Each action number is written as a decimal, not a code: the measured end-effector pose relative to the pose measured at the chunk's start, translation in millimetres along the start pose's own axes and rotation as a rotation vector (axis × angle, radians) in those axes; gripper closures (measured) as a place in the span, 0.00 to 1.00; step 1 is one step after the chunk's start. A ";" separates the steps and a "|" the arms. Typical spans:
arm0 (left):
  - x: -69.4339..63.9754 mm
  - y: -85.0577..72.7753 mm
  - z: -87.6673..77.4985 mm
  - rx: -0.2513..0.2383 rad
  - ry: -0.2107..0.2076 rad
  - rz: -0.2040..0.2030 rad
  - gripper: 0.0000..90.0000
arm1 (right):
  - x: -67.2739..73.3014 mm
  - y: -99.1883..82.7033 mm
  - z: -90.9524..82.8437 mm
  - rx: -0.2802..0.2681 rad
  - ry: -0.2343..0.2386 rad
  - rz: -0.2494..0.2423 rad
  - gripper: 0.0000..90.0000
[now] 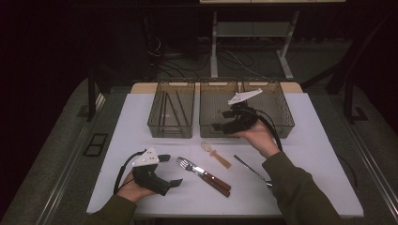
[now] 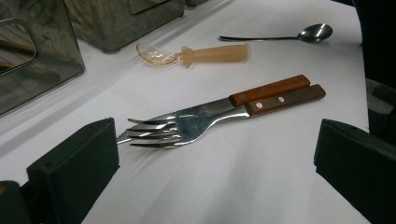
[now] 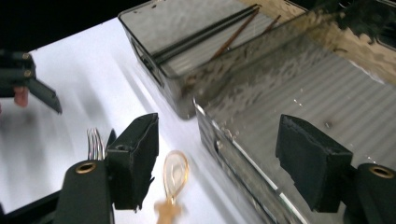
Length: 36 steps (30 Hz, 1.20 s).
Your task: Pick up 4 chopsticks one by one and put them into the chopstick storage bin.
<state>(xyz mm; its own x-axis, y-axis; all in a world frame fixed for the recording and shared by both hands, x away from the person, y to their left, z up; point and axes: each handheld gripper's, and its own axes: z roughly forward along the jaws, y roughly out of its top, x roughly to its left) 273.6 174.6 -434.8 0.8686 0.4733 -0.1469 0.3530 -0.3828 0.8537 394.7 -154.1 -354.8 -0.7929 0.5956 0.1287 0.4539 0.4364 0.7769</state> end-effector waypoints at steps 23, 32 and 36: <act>-0.2 -0.8 -1.1 0.006 0.005 0.002 0.00 | -1.5 -76.6 -37.3 -0.004 -0.013 0.031 0.34; -1.5 -0.6 -1.0 0.008 0.006 0.005 0.00 | 4.2 -96.5 -40.4 0.030 -0.004 0.025 0.34; -1.8 -0.6 -1.3 0.009 0.006 0.006 0.00 | 7.6 -101.0 -35.0 0.057 0.004 0.019 0.34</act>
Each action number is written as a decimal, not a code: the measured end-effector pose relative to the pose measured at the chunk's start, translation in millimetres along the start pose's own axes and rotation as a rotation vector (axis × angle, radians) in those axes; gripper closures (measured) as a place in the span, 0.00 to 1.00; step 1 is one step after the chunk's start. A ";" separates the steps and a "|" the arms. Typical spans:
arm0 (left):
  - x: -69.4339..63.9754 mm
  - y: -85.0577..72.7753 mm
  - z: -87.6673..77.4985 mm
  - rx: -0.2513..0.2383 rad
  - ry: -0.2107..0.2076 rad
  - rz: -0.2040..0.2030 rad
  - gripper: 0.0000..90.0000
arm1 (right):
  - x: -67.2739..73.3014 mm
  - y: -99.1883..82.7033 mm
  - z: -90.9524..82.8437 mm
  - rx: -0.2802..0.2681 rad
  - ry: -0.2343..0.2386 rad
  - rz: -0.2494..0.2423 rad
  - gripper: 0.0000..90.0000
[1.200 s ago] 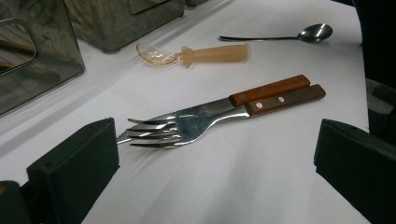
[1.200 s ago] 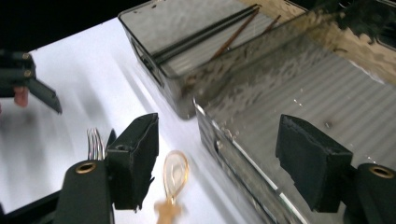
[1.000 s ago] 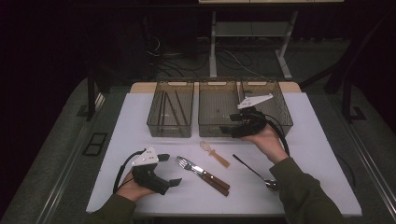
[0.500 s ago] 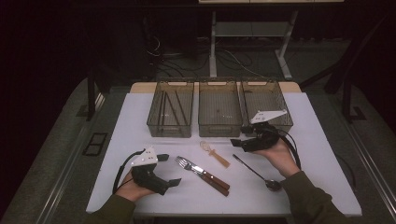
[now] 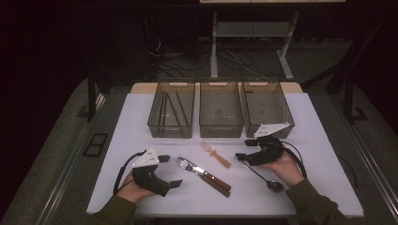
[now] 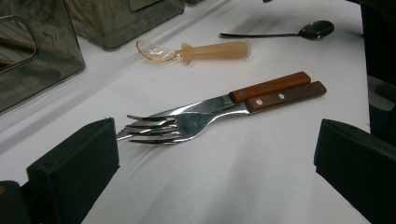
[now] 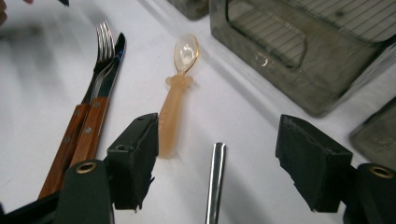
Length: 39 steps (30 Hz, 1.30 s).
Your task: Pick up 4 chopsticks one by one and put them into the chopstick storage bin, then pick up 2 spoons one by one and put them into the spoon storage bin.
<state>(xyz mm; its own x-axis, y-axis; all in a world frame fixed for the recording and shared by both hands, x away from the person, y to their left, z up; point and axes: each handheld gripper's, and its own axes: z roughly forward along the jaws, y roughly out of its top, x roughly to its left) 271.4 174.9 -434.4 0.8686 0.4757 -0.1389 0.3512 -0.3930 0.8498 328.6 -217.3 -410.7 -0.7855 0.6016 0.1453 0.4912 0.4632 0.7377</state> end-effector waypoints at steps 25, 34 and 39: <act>-1.0 -0.1 1.7 0.010 0.005 0.004 0.00 | 17.0 -3.0 30.0 0.067 0.052 -0.030 0.37; -0.7 0.1 2.1 0.008 0.003 0.002 0.00 | 24.2 -2.8 40.3 0.086 0.053 -0.047 0.46; -0.8 0.1 2.1 0.008 0.003 0.002 0.00 | 31.2 -1.9 47.0 0.096 0.049 -0.072 0.55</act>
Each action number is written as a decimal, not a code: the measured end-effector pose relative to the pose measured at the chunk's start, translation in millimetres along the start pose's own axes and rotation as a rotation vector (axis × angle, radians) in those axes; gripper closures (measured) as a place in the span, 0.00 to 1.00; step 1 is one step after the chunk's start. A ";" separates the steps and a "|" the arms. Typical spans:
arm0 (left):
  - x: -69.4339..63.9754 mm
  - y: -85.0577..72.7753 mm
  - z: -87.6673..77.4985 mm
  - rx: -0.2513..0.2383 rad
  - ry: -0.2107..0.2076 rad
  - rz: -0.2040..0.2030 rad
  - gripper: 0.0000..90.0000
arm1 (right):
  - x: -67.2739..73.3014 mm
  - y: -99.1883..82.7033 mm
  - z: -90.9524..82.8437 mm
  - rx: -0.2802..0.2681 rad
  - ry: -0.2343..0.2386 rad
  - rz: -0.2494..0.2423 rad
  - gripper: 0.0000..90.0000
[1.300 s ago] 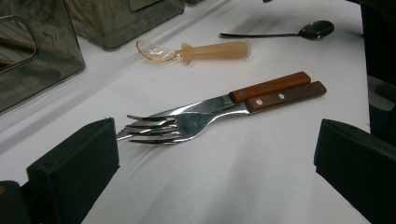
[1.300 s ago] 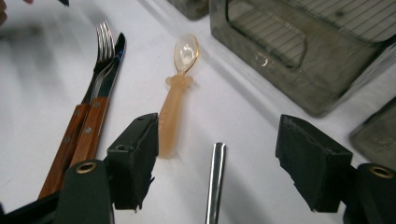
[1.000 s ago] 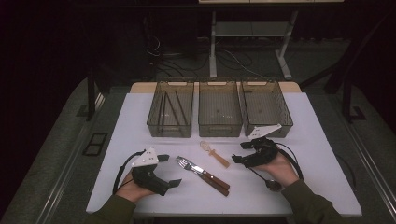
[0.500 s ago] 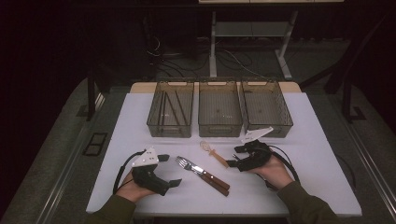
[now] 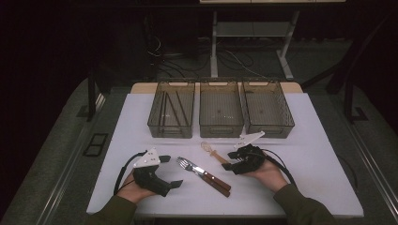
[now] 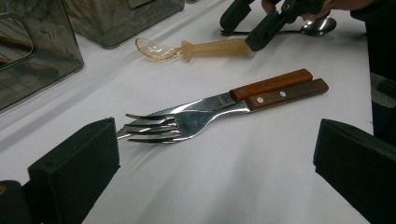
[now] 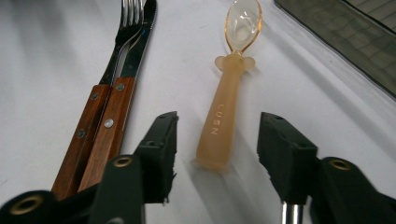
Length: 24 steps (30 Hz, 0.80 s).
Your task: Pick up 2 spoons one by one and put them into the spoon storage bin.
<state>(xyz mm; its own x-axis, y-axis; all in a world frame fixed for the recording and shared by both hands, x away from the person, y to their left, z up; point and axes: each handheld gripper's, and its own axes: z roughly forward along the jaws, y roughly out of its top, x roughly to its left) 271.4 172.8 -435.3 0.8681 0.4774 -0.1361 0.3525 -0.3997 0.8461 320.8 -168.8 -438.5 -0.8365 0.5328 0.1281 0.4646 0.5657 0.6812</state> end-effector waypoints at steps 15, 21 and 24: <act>-0.1 -0.1 0.8 0.010 0.002 0.008 0.00 | 11.4 0.0 11.2 0.044 -0.063 -0.063 0.73; -0.1 -0.2 1.2 0.006 0.002 0.006 0.00 | 10.6 0.1 10.7 0.046 -0.076 -0.050 0.81; -0.2 -0.1 1.5 0.008 0.002 0.007 0.00 | 9.9 0.4 10.9 0.045 -0.077 -0.035 0.82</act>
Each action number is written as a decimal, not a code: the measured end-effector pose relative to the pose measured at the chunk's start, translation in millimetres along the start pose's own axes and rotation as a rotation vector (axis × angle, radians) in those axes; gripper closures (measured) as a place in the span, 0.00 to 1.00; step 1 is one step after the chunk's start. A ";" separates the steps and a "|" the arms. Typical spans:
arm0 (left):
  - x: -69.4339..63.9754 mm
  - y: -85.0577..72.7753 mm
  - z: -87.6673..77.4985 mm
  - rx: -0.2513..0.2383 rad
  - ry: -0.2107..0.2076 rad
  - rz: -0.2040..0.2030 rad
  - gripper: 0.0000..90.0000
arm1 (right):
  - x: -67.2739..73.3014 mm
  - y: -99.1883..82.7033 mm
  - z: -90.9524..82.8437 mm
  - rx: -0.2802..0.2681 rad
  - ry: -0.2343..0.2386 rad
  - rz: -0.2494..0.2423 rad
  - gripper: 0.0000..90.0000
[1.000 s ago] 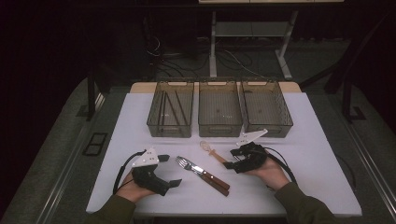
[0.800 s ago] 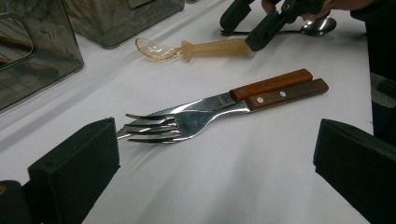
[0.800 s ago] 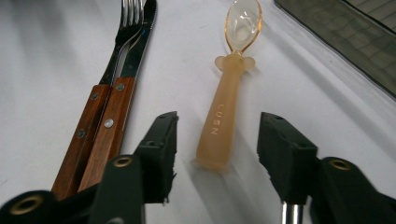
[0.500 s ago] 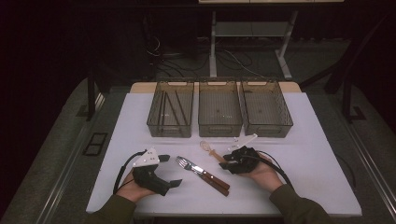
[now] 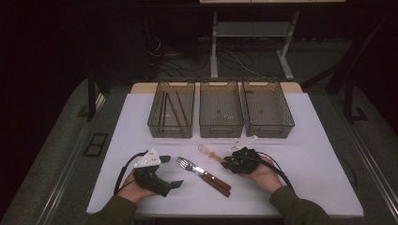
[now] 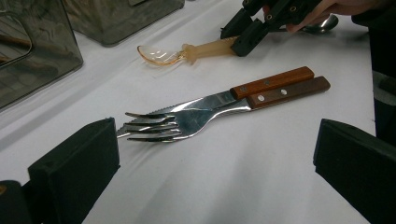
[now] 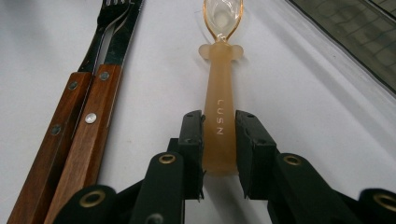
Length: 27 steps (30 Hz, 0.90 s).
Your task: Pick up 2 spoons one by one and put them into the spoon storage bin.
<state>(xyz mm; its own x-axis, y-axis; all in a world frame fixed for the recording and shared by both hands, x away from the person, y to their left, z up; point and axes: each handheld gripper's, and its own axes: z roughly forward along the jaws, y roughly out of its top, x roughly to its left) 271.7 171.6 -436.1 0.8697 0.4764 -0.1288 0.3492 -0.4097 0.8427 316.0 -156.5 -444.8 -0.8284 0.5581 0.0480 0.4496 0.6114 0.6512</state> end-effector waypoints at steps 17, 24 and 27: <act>-0.8 0.4 0.2 -0.002 -0.003 0.002 0.00 | -5.0 0.0 -4.6 -0.014 0.000 0.018 0.82; -0.6 0.7 0.6 0.004 -0.005 0.004 0.00 | -9.5 0.6 -14.4 -0.051 0.000 0.033 0.82; 1.1 -0.5 0.1 0.005 -0.003 -0.003 0.00 | -11.4 0.9 -19.1 -0.071 -0.003 0.040 0.82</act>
<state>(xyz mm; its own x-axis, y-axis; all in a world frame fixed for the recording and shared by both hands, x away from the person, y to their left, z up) 272.5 172.2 -436.7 0.8699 0.4750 -0.1328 0.3533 -0.4120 0.8399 319.4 -173.0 -430.4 -0.8094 0.5828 0.0728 0.4573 0.5476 0.7007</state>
